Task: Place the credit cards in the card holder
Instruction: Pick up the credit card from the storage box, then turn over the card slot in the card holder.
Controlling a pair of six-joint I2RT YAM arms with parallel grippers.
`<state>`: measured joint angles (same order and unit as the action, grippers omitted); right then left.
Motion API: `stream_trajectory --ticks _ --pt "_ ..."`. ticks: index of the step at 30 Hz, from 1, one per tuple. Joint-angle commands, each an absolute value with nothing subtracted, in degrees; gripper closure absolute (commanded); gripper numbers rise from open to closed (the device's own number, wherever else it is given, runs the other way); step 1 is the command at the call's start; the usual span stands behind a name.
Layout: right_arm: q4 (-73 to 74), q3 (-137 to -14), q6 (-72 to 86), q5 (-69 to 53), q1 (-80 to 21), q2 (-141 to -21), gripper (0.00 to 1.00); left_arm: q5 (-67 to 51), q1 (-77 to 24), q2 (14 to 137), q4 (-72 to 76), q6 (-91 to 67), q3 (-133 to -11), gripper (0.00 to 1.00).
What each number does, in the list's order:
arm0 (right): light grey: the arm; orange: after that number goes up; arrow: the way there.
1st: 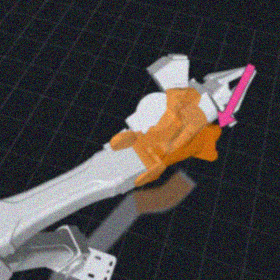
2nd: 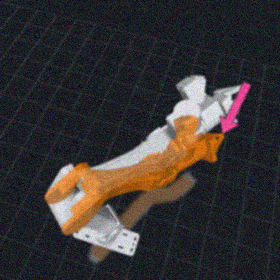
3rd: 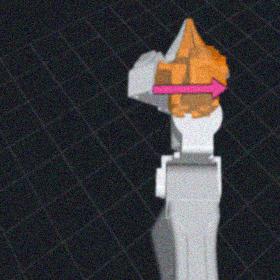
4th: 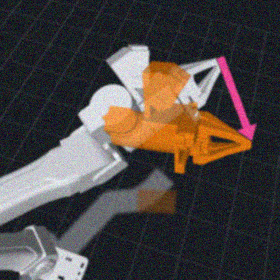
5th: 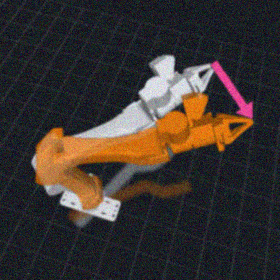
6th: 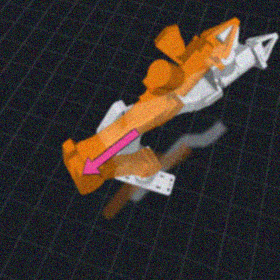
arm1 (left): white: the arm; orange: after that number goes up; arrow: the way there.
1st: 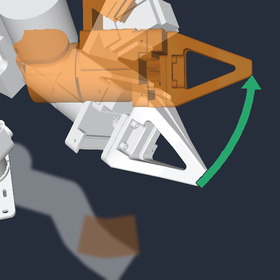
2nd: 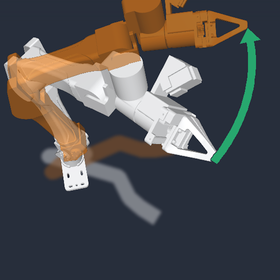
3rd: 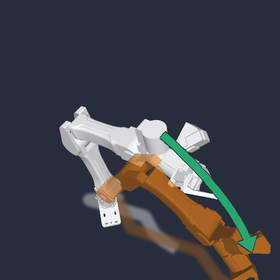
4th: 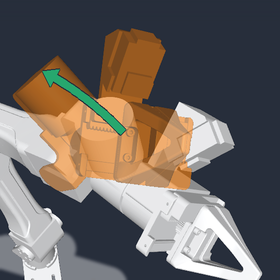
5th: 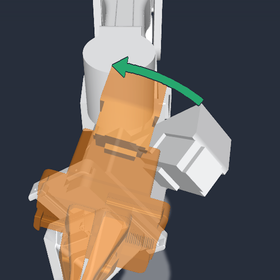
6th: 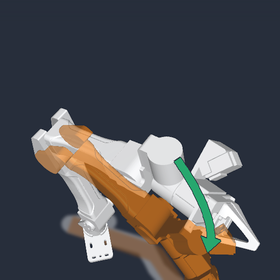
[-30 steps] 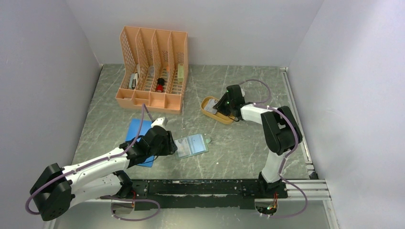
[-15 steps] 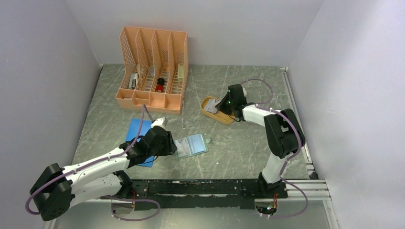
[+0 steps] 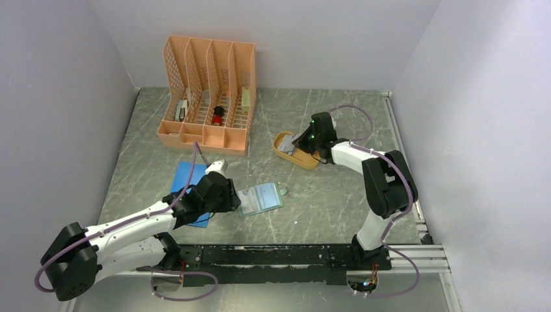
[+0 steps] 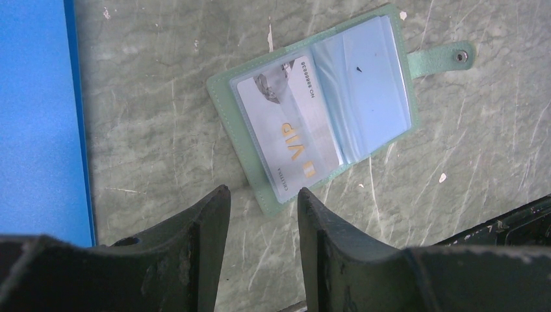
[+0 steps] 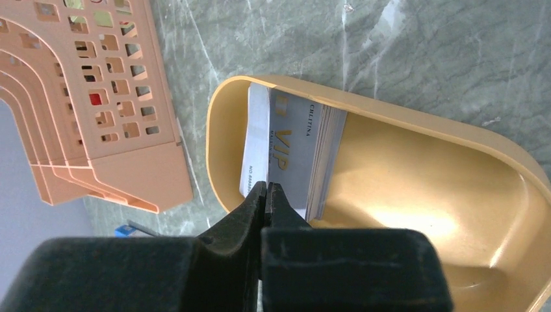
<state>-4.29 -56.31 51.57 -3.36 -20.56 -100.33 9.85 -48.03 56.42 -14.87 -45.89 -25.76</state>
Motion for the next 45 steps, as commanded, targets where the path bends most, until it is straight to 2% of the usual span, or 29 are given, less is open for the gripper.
stream_trajectory --ticks 1,11,17,20,22,24,27,34,40,45 --pt "-1.29 -57.43 55.66 -4.80 -19.83 -99.01 1.00 10.63 -48.08 55.59 -14.91 -45.94 -25.94 0.52" --pt "8.21 -66.49 60.53 -6.34 -19.51 -94.63 1.00 12.44 -48.08 54.04 -17.37 -45.32 -28.04 0.52" --pt "10.62 -65.28 60.48 -10.18 -19.77 -88.03 1.00 11.23 -48.07 54.22 -17.44 -42.74 -30.87 0.51" --pt "11.80 -63.65 54.48 -14.13 -20.69 -83.33 1.00 7.38 -48.08 54.36 -14.82 -40.38 -31.83 0.48" --pt "14.04 -62.03 47.86 -15.74 -22.72 -79.55 1.00 4.21 -48.15 55.10 -12.59 -39.26 -32.34 0.44" --pt "16.73 -58.99 40.45 -14.87 -25.52 -74.53 1.00 2.06 -48.88 56.74 -10.73 -38.80 -33.00 0.33" --pt "18.51 -51.56 36.18 -12.44 -29.94 -66.75 1.00 2.94 -51.95 60.43 -9.17 -38.75 -34.58 0.29" --pt "16.04 -36.86 35.75 -18.01 -32.55 -58.78 1.00 8.96 -56.42 70.64 -9.22 -40.93 -39.76 0.31" --pt "11.07 -33.29 36.21 -23.26 -32.81 -62.53 1.00 11.08 -56.38 77.54 -10.03 -41.80 -42.99 0.32" --pt "11.18 -32.06 37.29 -19.54 -32.78 -62.19 1.00 12.93 -56.39 84.64 -11.58 -40.71 -47.76 0.32"
